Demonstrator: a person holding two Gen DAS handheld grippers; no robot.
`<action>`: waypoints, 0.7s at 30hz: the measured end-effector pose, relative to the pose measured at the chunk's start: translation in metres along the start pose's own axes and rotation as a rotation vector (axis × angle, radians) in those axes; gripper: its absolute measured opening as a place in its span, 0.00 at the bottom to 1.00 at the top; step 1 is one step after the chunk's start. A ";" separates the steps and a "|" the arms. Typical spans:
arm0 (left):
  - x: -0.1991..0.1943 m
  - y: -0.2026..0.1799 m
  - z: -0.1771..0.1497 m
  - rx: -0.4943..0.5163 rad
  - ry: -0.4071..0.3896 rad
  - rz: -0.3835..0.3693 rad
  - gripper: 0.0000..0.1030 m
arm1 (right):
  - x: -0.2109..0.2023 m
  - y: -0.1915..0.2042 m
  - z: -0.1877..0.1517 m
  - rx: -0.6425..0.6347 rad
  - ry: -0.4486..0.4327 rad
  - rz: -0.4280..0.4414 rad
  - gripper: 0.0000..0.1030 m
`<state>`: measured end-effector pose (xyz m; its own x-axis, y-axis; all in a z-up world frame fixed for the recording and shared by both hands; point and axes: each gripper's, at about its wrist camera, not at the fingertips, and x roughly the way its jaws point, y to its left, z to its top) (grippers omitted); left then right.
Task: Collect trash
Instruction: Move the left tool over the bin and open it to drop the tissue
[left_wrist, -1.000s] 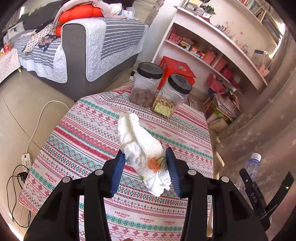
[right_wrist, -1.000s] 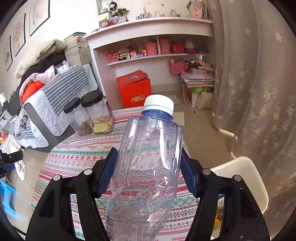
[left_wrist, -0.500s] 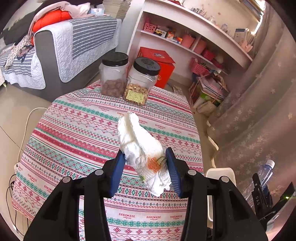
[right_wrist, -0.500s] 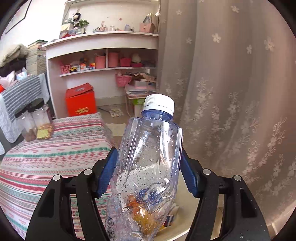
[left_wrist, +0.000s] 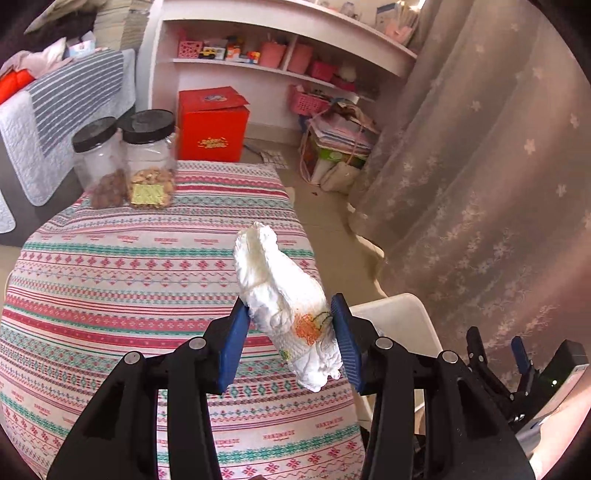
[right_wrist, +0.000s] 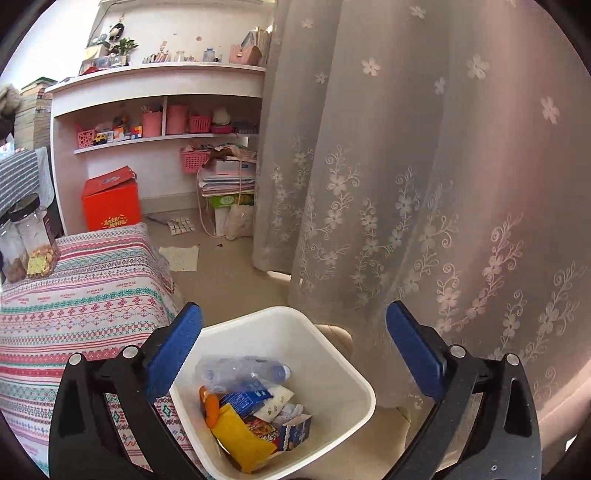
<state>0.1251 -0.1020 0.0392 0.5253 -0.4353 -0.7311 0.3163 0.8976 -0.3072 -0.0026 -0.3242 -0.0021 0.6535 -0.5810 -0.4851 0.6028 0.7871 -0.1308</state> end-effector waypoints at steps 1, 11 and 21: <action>0.008 -0.009 0.002 0.007 0.015 -0.020 0.44 | 0.000 -0.004 -0.002 0.024 0.010 0.007 0.93; 0.072 -0.099 0.028 0.093 0.178 -0.191 0.55 | -0.014 -0.011 -0.010 0.101 0.013 0.071 0.93; 0.050 -0.082 0.027 0.094 0.125 -0.119 0.67 | -0.023 -0.001 0.000 0.125 -0.023 0.150 0.93</action>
<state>0.1463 -0.1989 0.0443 0.3798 -0.5207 -0.7646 0.4455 0.8273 -0.3422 -0.0181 -0.3121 0.0094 0.7495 -0.4651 -0.4712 0.5494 0.8341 0.0506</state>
